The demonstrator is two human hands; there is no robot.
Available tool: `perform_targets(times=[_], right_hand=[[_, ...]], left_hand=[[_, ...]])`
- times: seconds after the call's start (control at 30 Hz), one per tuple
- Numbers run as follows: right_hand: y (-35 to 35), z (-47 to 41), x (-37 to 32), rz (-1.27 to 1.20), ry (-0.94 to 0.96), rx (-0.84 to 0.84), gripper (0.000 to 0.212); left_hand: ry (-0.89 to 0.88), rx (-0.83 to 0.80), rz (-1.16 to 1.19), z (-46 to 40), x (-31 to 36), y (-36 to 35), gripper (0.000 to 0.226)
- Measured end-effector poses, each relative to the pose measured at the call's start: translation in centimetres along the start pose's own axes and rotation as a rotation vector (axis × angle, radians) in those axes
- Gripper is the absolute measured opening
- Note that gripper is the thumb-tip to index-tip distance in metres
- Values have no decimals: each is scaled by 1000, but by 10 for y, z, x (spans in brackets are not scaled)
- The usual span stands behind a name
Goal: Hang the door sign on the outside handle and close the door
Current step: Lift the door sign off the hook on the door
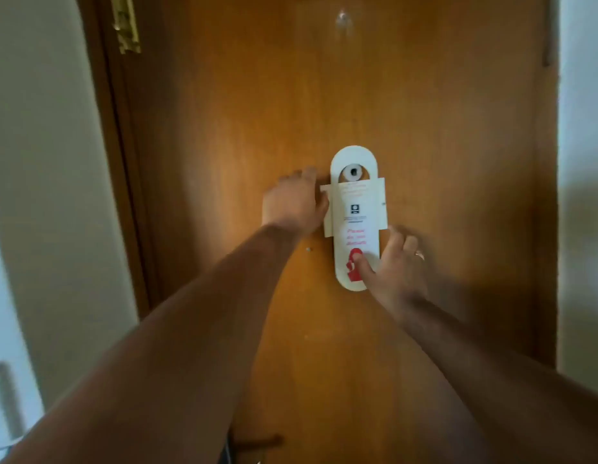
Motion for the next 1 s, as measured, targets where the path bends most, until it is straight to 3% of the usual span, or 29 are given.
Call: perform_targets(times=[0.2,0.33,0.5,0.77,1.0], right_hand=[[-26,-25,-13,-223,-328,-108,99],[-40,-32,-14,-214,-370,-107,96],[-45,-43,0,-268,-371,-109,99],[0,-74,-13,-747,-171,-221,35],[-17,-23,-22,-896,-149,-376,26]], left_hand=[[385,-190,464,-59,16,-11,25],[464,-247,577,-70,20,-26,25],[432,-238,688,-65,14,-37,18],[387,-174,870,-72,-11,2,30],[386,-186,893,-13,-36,-13,36]])
Point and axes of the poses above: each hand's wrist, its own z-axis away from the middle knuckle, its own y-axis out of the back of the hand, x = y × z, the point moved 2 cm from there along -z, towards the middle knuckle, and after that the axes turned 4 degrees about -z, right-handed, at the moved point
